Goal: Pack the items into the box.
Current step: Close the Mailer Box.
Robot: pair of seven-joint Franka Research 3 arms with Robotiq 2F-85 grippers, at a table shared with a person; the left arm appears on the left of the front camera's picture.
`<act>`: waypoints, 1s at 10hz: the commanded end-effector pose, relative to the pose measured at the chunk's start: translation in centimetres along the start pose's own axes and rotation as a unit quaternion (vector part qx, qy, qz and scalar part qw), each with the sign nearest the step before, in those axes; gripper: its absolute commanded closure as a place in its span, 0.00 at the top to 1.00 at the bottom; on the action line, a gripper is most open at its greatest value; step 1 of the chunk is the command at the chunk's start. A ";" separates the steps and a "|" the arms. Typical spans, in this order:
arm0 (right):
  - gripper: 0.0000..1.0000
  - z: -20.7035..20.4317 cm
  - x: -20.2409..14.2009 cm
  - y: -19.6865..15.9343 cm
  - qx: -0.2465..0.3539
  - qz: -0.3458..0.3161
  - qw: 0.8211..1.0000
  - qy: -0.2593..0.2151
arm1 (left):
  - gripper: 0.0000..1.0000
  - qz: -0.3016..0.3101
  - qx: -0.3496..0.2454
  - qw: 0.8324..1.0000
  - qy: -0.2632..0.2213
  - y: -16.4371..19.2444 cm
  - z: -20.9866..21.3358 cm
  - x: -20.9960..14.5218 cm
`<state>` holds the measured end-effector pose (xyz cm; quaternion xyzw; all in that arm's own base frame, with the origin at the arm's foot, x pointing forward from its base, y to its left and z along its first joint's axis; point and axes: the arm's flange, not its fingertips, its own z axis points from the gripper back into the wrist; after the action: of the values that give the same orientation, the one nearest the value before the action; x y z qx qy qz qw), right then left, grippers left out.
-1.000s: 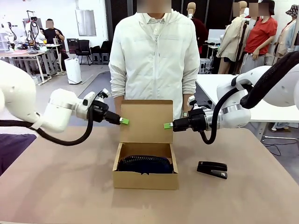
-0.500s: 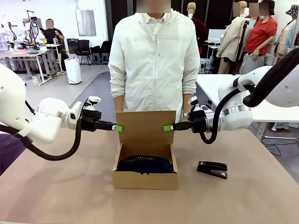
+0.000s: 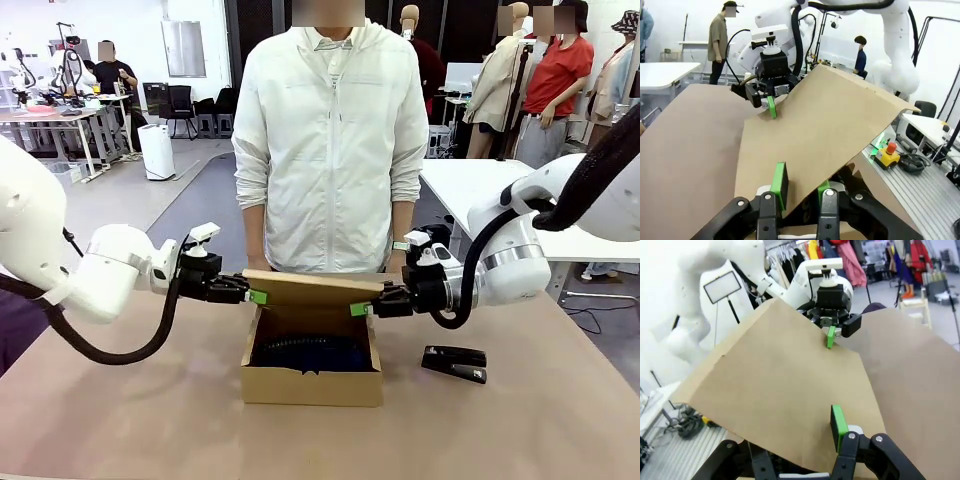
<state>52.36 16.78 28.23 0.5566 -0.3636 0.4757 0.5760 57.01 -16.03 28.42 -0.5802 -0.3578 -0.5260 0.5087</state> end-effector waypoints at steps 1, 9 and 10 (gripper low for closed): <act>0.59 0.2 -1.0 0.4 0.002 0.057 0.998 -0.005 | 0.32 -0.047 0.019 0.999 -0.011 -1.7 -0.2 -1.6; 1.00 5.4 -2.5 1.8 -0.043 0.058 0.997 -0.014 | 1.00 -0.080 0.052 0.995 0.011 -5.1 2.5 -3.3; 1.00 6.9 -2.6 2.5 -0.060 0.058 0.996 -0.016 | 1.00 -0.082 0.086 0.993 0.015 -6.7 4.0 -3.8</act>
<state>51.65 10.34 26.59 0.5186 -0.4127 0.4773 0.5770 53.37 -11.47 26.15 -0.5230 -0.4103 -0.5518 0.5036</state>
